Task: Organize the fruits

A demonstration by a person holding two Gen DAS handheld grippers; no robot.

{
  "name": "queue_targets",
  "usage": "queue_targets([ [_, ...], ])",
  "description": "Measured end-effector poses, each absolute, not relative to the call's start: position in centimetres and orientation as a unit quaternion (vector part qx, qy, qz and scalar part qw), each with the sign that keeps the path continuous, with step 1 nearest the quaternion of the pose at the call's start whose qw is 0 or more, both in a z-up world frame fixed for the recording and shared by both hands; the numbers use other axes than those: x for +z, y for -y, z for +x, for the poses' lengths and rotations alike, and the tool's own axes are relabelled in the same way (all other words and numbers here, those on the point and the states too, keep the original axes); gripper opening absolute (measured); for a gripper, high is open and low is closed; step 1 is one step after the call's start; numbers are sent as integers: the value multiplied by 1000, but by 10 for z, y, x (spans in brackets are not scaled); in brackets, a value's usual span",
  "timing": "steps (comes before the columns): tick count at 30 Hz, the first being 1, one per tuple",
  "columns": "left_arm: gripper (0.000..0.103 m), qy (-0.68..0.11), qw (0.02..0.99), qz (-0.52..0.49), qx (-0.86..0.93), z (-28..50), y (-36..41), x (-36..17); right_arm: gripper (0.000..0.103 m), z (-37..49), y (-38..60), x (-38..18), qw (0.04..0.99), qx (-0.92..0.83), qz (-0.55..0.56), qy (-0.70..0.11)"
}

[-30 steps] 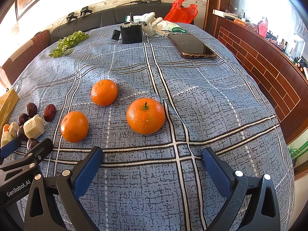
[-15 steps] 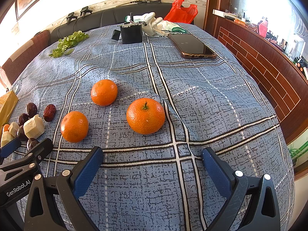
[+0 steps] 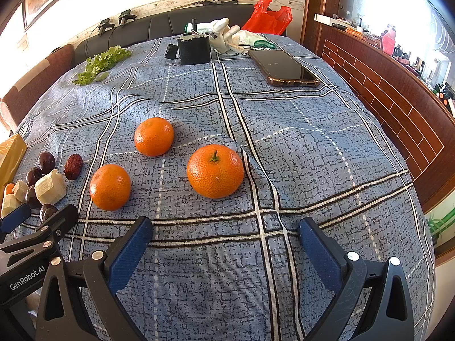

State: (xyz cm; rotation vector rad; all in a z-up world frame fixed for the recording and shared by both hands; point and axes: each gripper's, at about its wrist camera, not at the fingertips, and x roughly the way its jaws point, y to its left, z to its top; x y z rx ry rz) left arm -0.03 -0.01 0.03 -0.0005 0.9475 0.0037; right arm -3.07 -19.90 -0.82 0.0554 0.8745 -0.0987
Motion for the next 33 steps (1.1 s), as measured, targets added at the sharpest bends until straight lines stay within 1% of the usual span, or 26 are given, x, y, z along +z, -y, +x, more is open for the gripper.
queue_targets([
  [10, 103, -457, 889, 0, 2, 0, 0, 0, 103, -31, 199, -8, 904, -48, 27, -423],
  [24, 103, -481, 877, -1, 6, 2, 0, 0, 103, -31, 199, -8, 904, -48, 27, -423],
  [30, 103, -485, 874, 1, -10, -13, 0, 1, 103, -31, 199, -8, 904, -48, 27, -423],
  [33, 103, -476, 879, -20, -31, -28, -2, 7, 103, -31, 199, -8, 904, -48, 27, -423],
])
